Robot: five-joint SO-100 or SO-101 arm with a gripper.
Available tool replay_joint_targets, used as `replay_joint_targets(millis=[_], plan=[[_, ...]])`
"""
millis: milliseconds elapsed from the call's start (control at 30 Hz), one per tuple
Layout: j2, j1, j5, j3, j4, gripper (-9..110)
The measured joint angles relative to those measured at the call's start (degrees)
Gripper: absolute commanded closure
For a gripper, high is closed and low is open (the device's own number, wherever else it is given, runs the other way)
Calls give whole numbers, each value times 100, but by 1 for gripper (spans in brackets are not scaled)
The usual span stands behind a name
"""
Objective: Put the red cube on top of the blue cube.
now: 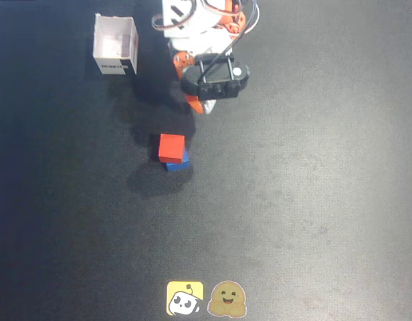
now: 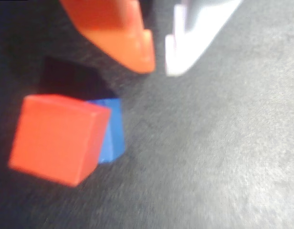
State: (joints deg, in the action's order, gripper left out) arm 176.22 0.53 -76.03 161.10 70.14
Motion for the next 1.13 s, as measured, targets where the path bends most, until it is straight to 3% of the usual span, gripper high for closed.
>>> replay_joint_targets(millis=[1133], plan=[[35,62,-114,369,185,101]])
